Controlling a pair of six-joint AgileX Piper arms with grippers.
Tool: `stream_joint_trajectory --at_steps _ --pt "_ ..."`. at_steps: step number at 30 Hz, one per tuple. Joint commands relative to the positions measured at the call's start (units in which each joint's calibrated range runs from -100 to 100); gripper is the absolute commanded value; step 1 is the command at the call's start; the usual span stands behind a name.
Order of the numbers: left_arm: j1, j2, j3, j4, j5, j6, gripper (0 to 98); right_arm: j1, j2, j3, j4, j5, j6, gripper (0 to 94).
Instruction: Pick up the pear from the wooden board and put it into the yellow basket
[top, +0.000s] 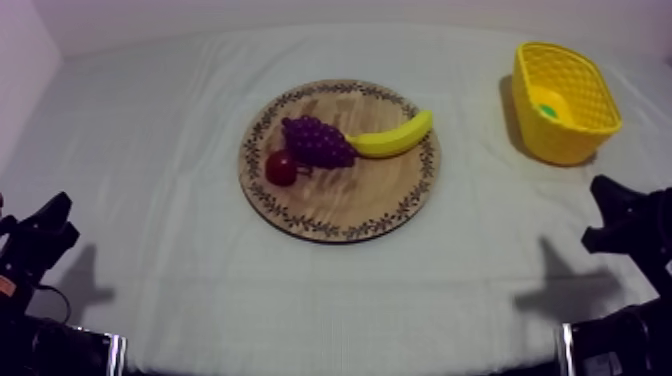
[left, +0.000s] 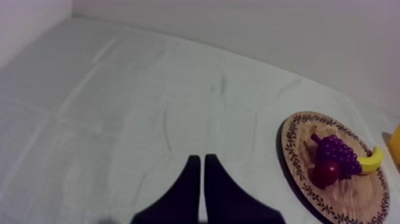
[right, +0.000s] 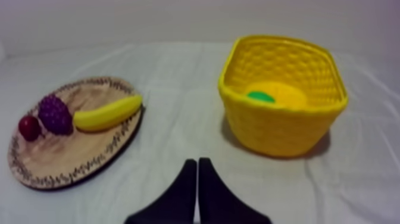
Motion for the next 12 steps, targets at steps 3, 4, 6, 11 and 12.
stream_joint_trajectory --at_steps 3,4,6,11,12 --pt "0.01 0.02 -0.02 -0.03 0.0 -0.01 0.1 -0.15 -0.43 0.33 2.16 2.81 -7.47 0.3" --pt "0.01 0.02 -0.02 -0.03 0.0 -0.01 0.1 -0.16 -0.47 0.36 2.3 3.04 -6.15 0.3" --pt "0.01 0.02 -0.02 -0.03 0.0 -0.01 0.1 -0.18 -0.51 0.4 2.46 3.32 -2.53 0.3" --pt "0.01 0.02 -0.02 -0.03 0.0 -0.01 0.1 -0.19 -0.55 0.44 2.59 3.54 5.21 0.3" --pt "0.01 0.02 -0.02 -0.03 0.0 -0.01 0.1 -0.19 -0.55 0.44 2.6 3.56 5.89 0.3"
